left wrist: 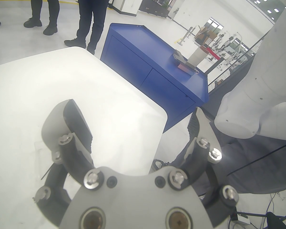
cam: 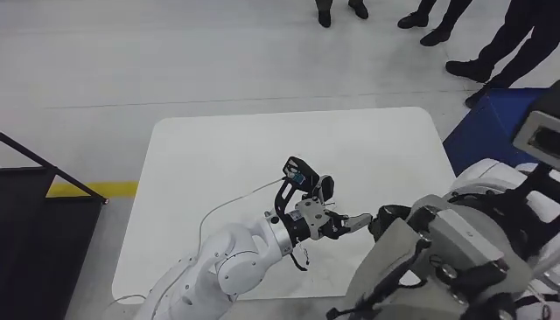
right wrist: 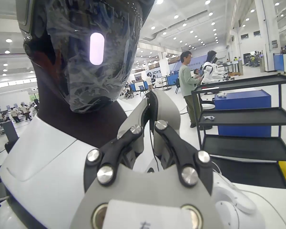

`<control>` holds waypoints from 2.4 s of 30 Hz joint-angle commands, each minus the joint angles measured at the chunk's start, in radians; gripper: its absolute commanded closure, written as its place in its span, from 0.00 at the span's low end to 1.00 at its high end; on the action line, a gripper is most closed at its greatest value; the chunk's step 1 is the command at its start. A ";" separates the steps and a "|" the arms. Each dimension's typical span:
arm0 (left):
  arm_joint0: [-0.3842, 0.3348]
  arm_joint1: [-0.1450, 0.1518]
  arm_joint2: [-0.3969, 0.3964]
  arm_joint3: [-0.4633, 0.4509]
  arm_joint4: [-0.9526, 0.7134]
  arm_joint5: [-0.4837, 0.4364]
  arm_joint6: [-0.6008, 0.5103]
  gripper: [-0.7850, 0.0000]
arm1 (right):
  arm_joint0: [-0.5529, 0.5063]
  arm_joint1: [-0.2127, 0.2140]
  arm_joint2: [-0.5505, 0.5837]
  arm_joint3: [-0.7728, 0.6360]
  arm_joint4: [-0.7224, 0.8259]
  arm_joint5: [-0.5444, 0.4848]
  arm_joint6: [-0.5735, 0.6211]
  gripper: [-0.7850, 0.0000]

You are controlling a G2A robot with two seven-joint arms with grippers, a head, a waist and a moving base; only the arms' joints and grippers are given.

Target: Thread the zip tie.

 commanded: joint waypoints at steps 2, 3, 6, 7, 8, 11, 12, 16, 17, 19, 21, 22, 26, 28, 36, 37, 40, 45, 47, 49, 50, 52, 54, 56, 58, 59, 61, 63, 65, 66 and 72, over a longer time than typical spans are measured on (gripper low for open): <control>0.000 0.000 0.000 0.000 0.000 0.000 0.000 0.00 | 0.019 -0.001 -0.018 0.000 -0.010 0.047 0.018 1.00; 0.000 0.000 0.000 0.000 0.000 0.000 0.000 0.00 | 0.019 0.000 -0.026 0.000 -0.009 0.112 0.021 1.00; 0.000 0.000 0.000 0.000 0.000 0.000 0.000 0.00 | 0.023 0.004 -0.053 0.011 0.075 0.333 0.056 1.00; 0.000 0.000 0.000 0.000 0.000 0.000 0.000 0.00 | 0.027 0.005 -0.041 0.030 0.101 0.374 0.051 1.00; 0.000 0.000 0.000 0.000 0.000 0.000 0.000 0.00 | 0.024 0.008 -0.031 0.062 0.112 0.433 0.063 1.00; 0.000 0.000 0.000 0.000 0.000 0.000 0.000 0.00 | 0.003 0.015 0.025 0.129 0.197 0.531 0.099 1.00; 0.000 0.000 0.000 0.000 0.000 0.000 0.000 0.00 | -0.008 0.017 0.051 0.149 0.240 0.547 0.119 1.00; 0.000 0.000 0.000 0.000 0.000 0.000 0.000 0.00 | -0.052 0.036 0.183 0.253 0.295 0.631 0.256 1.00; 0.000 0.000 0.000 0.000 0.000 0.000 0.000 0.00 | -0.059 0.043 0.223 0.278 0.265 0.641 0.295 1.00; 0.000 0.000 0.000 0.000 0.000 0.000 0.000 0.00 | -0.081 0.056 0.292 0.329 0.221 0.654 0.370 1.00; 0.000 0.000 0.000 0.000 0.000 0.000 0.000 0.00 | -0.105 0.067 0.350 0.383 0.197 0.657 0.462 1.00; 0.000 0.000 0.000 0.000 0.000 0.000 0.000 0.00 | -0.120 0.072 0.378 0.417 0.189 0.649 0.492 1.00; 0.000 0.000 0.000 0.000 0.000 0.000 0.000 0.00 | -0.193 0.090 0.441 0.599 0.110 0.640 0.602 1.00; 0.000 0.000 0.000 0.000 0.000 0.000 0.000 0.00 | -0.216 0.097 0.447 0.676 0.054 0.616 0.625 1.00; 0.000 0.000 0.000 0.000 0.000 0.000 0.000 0.00 | -0.213 0.084 0.302 0.889 0.066 0.551 0.594 1.00; 0.000 0.000 0.000 0.000 0.000 0.000 0.000 0.00 | -0.213 0.084 0.302 0.889 0.066 0.551 0.594 1.00; 0.000 0.000 0.000 0.000 0.000 0.000 0.000 0.00 | -0.213 0.084 0.302 0.889 0.066 0.551 0.594 1.00; 0.000 0.000 0.000 0.000 0.000 0.000 0.000 0.00 | -0.213 0.084 0.302 0.889 0.066 0.551 0.594 1.00; 0.000 0.000 0.000 0.000 0.000 0.000 0.000 0.00 | -0.213 0.084 0.302 0.889 0.066 0.551 0.594 1.00; 0.000 0.000 0.000 0.000 0.000 0.000 0.000 0.00 | -0.213 0.084 0.302 0.889 0.066 0.551 0.594 1.00; 0.000 0.000 0.000 0.000 0.000 0.000 0.000 0.00 | -0.213 0.084 0.302 0.889 0.066 0.551 0.594 1.00; 0.000 0.000 0.000 0.000 0.000 0.000 0.000 0.00 | -0.213 0.084 0.302 0.889 0.066 0.551 0.594 1.00; -0.003 0.000 0.001 0.009 0.026 0.013 -0.019 0.00 | -0.213 0.084 0.302 0.889 0.066 0.551 0.594 1.00; -0.050 -0.007 0.009 0.011 0.039 0.003 -0.073 0.00 | -0.213 0.084 0.302 0.889 0.066 0.551 0.594 1.00; -0.120 -0.020 0.028 0.051 0.070 0.011 -0.139 0.00 | -0.213 0.084 0.302 0.889 0.066 0.551 0.594 1.00; -0.163 -0.028 0.044 0.076 0.086 0.016 -0.179 0.00 | -0.213 0.084 0.302 0.889 0.066 0.551 0.594 1.00; -0.249 -0.052 0.077 0.148 0.075 0.034 -0.252 0.00 | -0.213 0.084 0.302 0.889 0.066 0.551 0.594 1.00; -0.332 -0.079 0.099 0.246 0.010 0.045 -0.306 0.00 | -0.213 0.084 0.302 0.889 0.066 0.551 0.594 1.00; -0.397 -0.105 0.124 0.337 -0.057 0.061 -0.369 0.00 | -0.213 0.084 0.302 0.889 0.066 0.551 0.594 1.00; -0.407 -0.109 0.127 0.353 -0.069 0.069 -0.384 0.00 | -0.213 0.084 0.302 0.889 0.066 0.551 0.594 1.00; -0.407 -0.109 0.127 0.353 -0.069 0.069 -0.384 0.00 | -0.213 0.084 0.302 0.889 0.066 0.551 0.594 1.00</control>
